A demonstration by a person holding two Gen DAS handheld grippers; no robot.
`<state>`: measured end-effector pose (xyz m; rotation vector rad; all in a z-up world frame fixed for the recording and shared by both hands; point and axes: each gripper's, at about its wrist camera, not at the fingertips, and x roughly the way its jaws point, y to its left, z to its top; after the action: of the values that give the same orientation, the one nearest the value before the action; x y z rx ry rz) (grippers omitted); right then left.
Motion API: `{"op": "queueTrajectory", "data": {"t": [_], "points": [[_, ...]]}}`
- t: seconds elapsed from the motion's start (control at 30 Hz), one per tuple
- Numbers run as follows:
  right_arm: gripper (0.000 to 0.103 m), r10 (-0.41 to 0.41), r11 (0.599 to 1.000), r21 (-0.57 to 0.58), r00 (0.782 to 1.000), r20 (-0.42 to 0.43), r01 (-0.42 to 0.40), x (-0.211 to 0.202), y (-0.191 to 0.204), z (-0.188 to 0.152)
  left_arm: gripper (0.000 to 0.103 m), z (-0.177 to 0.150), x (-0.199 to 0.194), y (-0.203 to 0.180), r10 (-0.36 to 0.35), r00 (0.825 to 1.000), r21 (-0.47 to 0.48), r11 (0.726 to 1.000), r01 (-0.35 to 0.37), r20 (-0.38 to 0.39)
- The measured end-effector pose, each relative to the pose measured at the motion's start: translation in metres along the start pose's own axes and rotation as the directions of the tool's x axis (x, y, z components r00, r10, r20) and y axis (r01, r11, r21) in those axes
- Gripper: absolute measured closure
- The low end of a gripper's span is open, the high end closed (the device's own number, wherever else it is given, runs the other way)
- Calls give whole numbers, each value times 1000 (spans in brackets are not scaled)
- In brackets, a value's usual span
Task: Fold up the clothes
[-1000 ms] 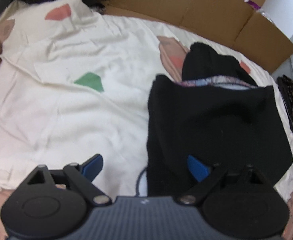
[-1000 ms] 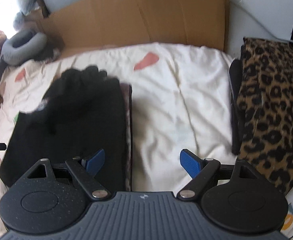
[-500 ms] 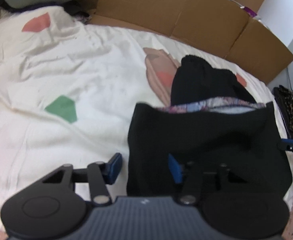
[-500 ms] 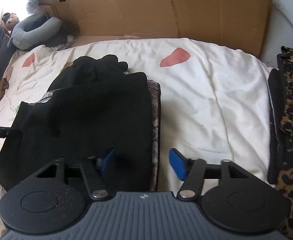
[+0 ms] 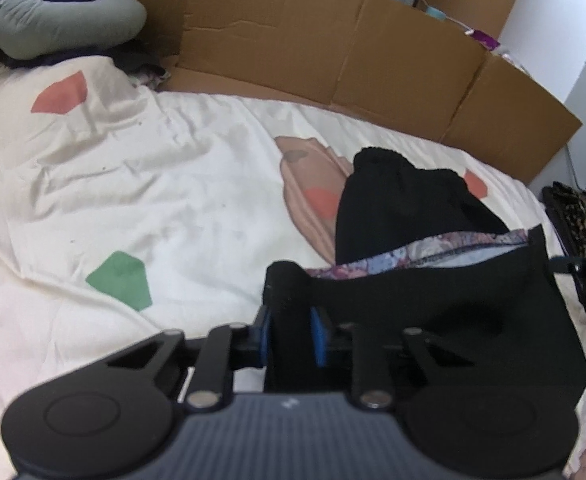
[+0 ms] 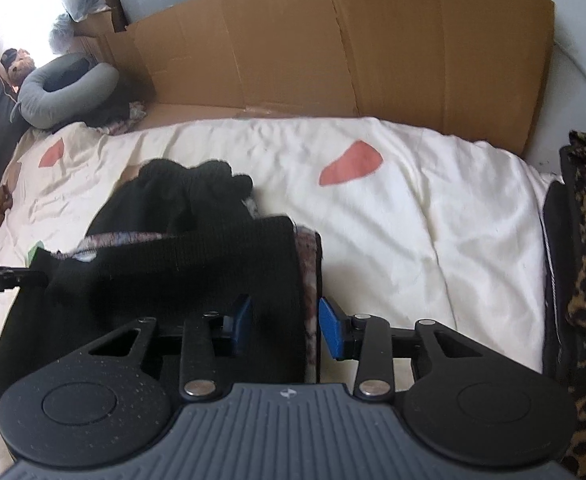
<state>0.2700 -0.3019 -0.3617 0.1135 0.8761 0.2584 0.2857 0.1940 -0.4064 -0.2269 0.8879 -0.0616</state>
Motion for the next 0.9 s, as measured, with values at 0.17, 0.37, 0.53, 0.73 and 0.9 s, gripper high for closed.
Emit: {"op": "queueTrajectory", "data": {"t": [0.17,0.37,0.53,0.73,0.9], "points": [[61,17,1000,2,1000,26,-17,9,1,13,81,1,0,1,-4,1000,-10,1000,4,3],[100,62,998,18,998,17,-63,20,-4,19,98,5,-4,1,-14,1000,-23,1000,14,26],[101,57,997,52,997,50,-60,7,-9,23,100,6,-10,-2,-12,998,-34,999,14,55],[101,32,997,66,998,56,-35,0,-13,24,100,8,-10,1,-12,997,-64,998,17,72],[101,15,996,90,999,48,-20,9,-17,23,101,8,-6,0,-1,997,-60,998,5,72]]}}
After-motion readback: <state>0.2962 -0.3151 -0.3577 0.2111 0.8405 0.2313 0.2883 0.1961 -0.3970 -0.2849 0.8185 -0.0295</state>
